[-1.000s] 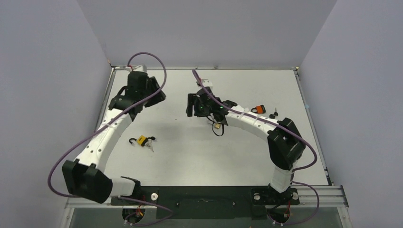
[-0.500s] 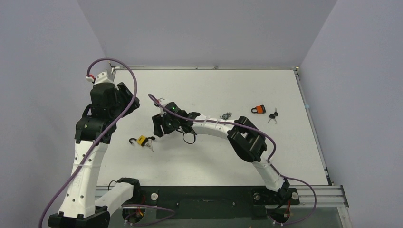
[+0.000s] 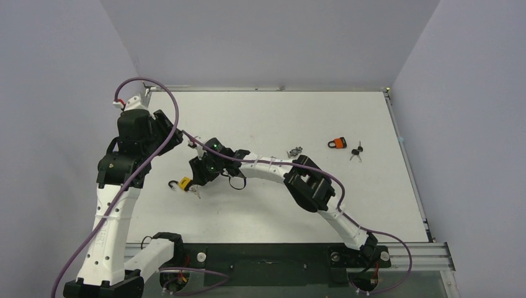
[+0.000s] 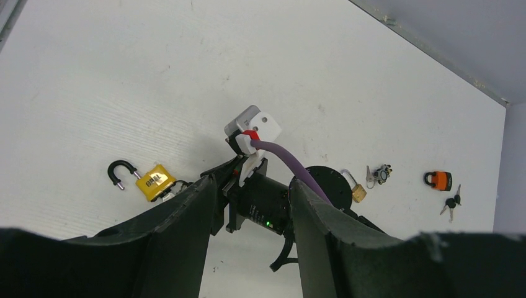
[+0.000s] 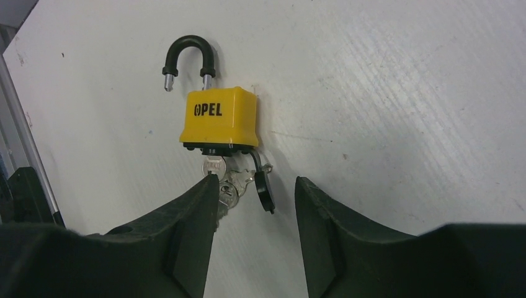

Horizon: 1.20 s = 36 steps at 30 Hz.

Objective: Lock with the key
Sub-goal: Move the lock to the center of the board.

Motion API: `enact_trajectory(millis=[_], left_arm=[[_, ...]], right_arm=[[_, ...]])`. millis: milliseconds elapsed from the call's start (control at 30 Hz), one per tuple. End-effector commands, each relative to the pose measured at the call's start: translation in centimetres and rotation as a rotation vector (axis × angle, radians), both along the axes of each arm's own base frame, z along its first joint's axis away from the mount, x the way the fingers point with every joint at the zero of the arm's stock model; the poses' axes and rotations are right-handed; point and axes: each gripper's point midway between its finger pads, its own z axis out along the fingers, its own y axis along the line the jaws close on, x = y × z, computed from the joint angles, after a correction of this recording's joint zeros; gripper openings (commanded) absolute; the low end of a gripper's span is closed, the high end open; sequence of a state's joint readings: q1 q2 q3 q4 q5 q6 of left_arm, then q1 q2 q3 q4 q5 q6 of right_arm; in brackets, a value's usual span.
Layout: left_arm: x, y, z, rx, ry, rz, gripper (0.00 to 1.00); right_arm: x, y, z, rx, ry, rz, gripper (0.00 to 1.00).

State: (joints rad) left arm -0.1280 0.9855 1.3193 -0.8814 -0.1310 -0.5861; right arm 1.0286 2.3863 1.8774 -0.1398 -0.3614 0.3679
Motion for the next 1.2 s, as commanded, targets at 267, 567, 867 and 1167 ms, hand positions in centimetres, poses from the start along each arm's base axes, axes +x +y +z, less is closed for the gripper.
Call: enact_trajectory(millis=[267, 567, 867, 1167], left_arm=[[0.5, -0.2, 1.5, -0.024, -0.046, -0.011, 0.46], [0.4, -0.4, 1.1, -0.040, -0.049, -0.017, 0.46], [0.4, -1.6, -1.3, -0.107, -0.017, -0.040, 0.46], [0.1, -4.3, -5.7, -0.193, 0.072, -0.145, 0.46]], right_arm=[[-0.8, 0.8, 0.7, 0.029, -0.014, 0.023, 0.25], [-1.0, -0.8, 2.8, 0.060, -0.030, -0.007, 0.00], [-3.2, -9.4, 5.1, 0.030, -0.078, -0.036, 0.00], [-5.5, -21.0, 1.5, -0.102, -0.066, -0.157, 0.00]])
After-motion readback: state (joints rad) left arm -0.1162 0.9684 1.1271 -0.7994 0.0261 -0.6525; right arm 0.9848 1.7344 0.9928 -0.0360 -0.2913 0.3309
